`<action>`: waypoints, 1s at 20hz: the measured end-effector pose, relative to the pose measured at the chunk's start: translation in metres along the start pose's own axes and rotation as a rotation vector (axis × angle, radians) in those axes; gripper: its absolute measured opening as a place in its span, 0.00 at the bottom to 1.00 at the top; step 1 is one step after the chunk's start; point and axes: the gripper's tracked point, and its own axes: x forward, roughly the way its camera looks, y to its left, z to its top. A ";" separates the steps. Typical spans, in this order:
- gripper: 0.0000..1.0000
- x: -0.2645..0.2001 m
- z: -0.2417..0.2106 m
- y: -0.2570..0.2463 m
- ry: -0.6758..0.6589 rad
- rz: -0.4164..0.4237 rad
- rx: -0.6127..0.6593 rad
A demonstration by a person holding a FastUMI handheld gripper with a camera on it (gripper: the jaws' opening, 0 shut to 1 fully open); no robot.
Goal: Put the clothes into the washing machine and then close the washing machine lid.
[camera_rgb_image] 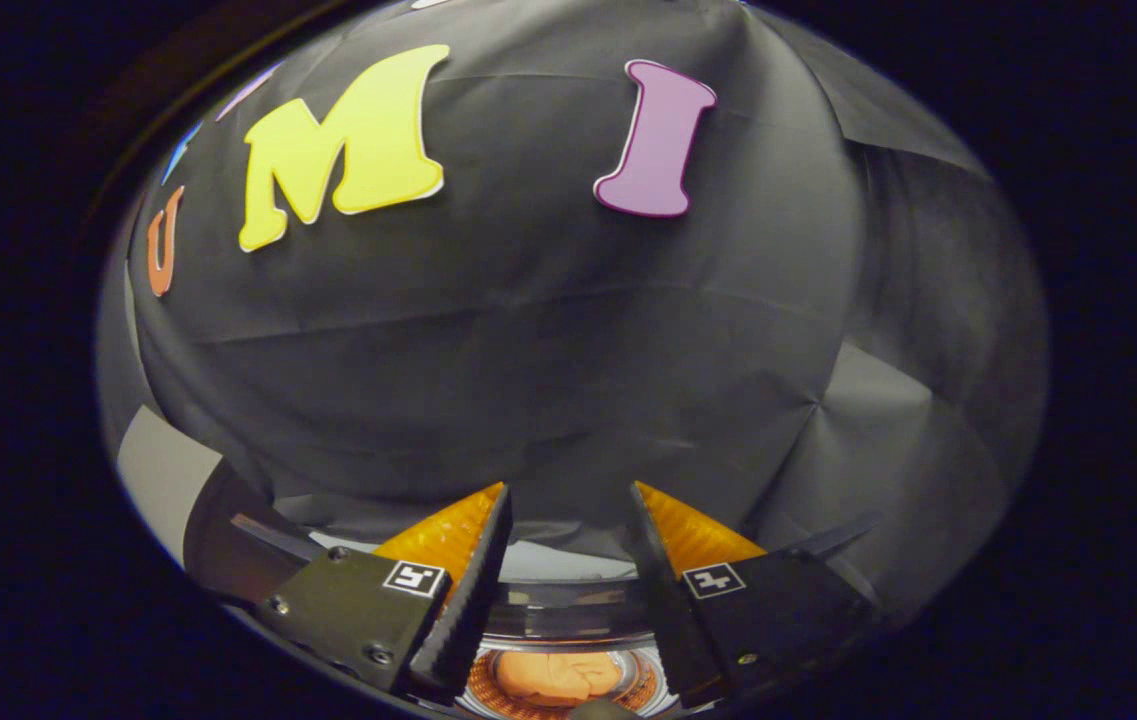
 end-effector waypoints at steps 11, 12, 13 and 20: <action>0.73 -0.008 0.002 0.000 -0.210 0.010 0.019; 0.73 -0.010 0.002 0.000 -0.227 0.011 0.020; 0.73 -0.012 0.001 -0.001 -0.238 0.011 0.020; 0.74 -0.027 -0.009 -0.001 -0.254 0.014 0.024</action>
